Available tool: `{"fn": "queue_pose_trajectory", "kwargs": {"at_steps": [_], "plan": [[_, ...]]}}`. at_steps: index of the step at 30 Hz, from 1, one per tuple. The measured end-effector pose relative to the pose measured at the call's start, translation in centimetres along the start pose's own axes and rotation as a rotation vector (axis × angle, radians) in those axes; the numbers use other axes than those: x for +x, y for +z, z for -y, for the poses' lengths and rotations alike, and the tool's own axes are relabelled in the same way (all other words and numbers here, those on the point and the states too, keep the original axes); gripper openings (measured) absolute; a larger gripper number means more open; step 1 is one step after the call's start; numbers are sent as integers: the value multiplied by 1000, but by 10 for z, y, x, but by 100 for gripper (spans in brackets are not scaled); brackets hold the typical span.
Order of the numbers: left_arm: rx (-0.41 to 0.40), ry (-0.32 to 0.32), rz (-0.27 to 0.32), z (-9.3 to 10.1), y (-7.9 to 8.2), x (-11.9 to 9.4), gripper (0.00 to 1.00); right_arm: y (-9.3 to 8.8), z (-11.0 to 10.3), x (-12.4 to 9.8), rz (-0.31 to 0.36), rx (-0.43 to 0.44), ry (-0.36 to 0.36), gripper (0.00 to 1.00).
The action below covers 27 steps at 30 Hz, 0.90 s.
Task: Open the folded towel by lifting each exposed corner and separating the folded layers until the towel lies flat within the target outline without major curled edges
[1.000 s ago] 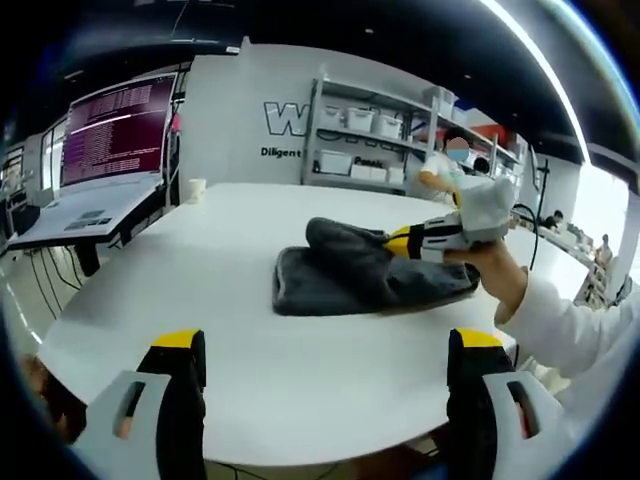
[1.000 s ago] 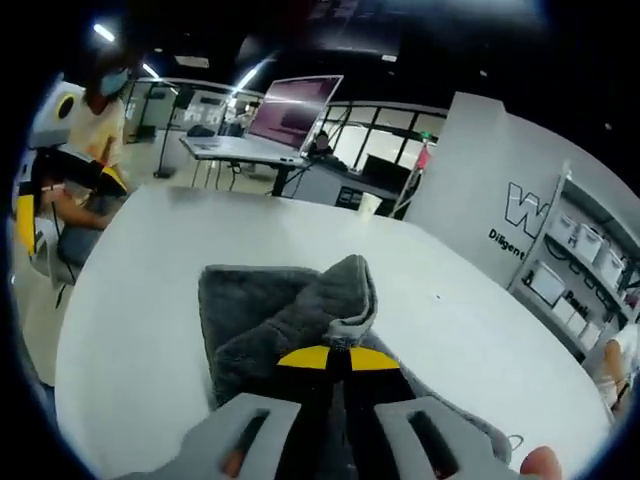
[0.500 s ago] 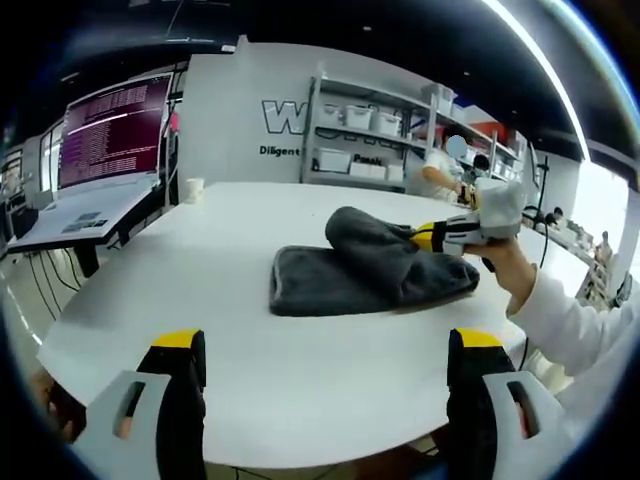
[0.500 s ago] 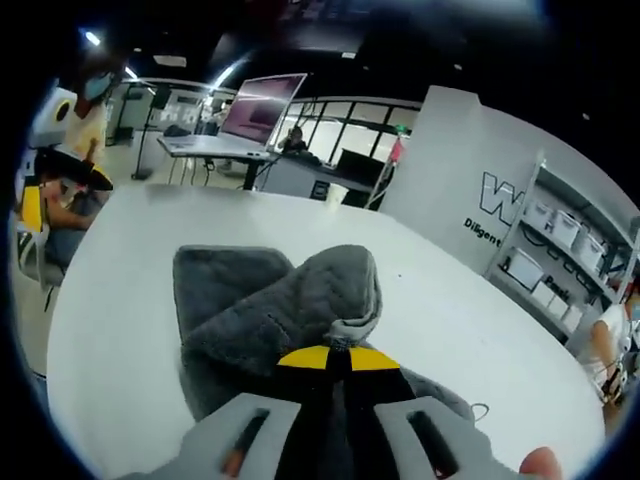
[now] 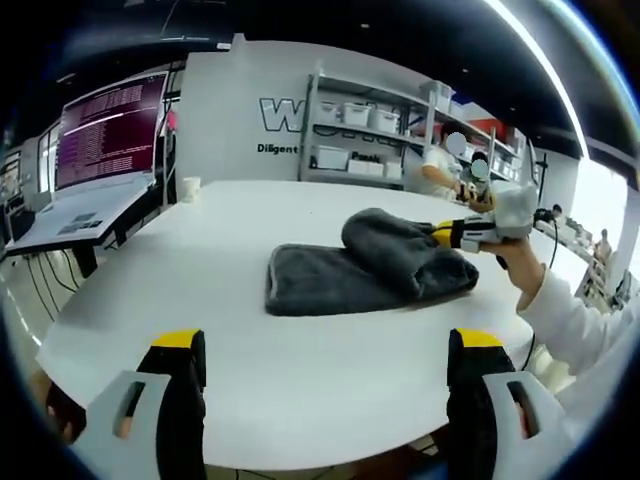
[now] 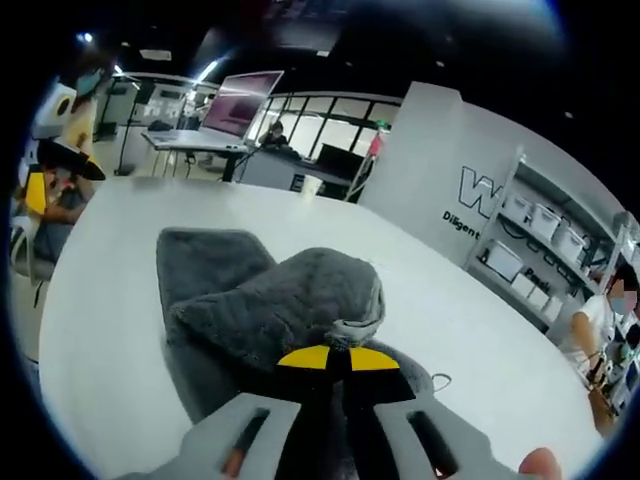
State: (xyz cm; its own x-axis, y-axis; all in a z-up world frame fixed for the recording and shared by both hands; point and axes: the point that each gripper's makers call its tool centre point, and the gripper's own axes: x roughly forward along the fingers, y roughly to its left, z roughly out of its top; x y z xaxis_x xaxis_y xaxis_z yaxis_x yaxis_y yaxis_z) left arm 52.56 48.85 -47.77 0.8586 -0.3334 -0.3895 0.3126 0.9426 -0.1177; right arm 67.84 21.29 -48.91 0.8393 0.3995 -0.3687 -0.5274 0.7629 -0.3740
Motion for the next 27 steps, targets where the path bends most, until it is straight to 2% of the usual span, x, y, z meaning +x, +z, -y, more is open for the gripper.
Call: {"fn": "queue_pose_trajectory", "kwargs": {"at_steps": [13, 27], "plan": [[2, 0, -9, 1, 0, 2, 100, -24, 33, -23, -21, 35, -66, 0], [12, -4, -6, 8, 1, -2, 100, -44, 57, -50, -28, 69, -129, 0]]}}
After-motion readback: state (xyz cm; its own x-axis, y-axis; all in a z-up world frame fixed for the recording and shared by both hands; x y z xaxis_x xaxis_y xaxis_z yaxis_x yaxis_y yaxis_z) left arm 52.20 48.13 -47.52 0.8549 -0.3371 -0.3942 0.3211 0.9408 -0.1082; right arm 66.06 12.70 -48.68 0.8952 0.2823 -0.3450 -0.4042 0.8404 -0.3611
